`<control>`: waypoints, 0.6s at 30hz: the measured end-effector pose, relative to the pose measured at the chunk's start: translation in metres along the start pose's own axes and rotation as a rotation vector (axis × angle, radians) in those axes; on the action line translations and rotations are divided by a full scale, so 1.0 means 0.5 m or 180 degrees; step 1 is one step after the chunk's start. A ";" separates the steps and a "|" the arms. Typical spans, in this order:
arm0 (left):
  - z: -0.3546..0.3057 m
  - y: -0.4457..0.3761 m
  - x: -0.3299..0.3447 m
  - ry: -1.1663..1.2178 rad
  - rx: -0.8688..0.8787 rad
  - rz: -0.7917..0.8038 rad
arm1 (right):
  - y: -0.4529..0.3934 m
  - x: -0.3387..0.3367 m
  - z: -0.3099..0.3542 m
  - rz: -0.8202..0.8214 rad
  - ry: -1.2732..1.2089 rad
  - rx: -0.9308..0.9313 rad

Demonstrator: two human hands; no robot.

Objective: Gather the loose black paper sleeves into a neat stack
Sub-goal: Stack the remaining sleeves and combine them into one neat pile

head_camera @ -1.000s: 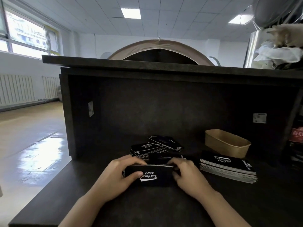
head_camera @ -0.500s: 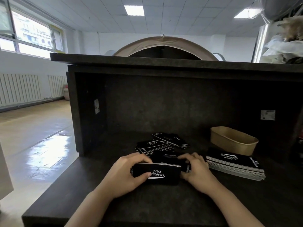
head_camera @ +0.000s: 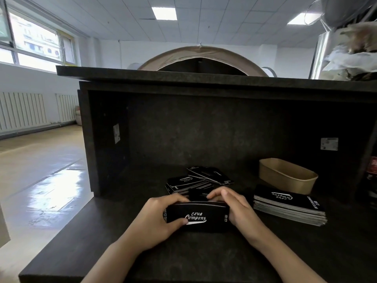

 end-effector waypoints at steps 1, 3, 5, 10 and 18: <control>-0.001 0.001 -0.003 -0.0001 -0.0012 0.0007 | 0.000 -0.003 0.000 -0.0188 0.0152 -0.0124; 0.000 0.002 -0.010 -0.0031 -0.0068 -0.0009 | -0.002 -0.017 -0.002 -0.0688 0.1129 -0.0455; 0.009 0.005 -0.019 -0.0102 -0.0174 -0.0042 | -0.003 -0.031 -0.014 -0.0765 0.2375 -0.0344; 0.024 0.008 -0.028 -0.0189 -0.0256 -0.0055 | -0.004 -0.025 -0.036 -0.0432 0.3093 -0.0078; 0.022 0.011 -0.026 -0.0057 -0.0070 -0.0092 | -0.008 -0.027 -0.033 -0.0250 0.3155 0.0059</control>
Point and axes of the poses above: each hand's wrist, its own y-axis away from the middle knuckle, its own x-axis out of the palm, z = x × y, the point moved 1 cm from there along -y, towards the middle knuckle, and after that the axes turned 14 degrees about -y, right-handed, at the moved point
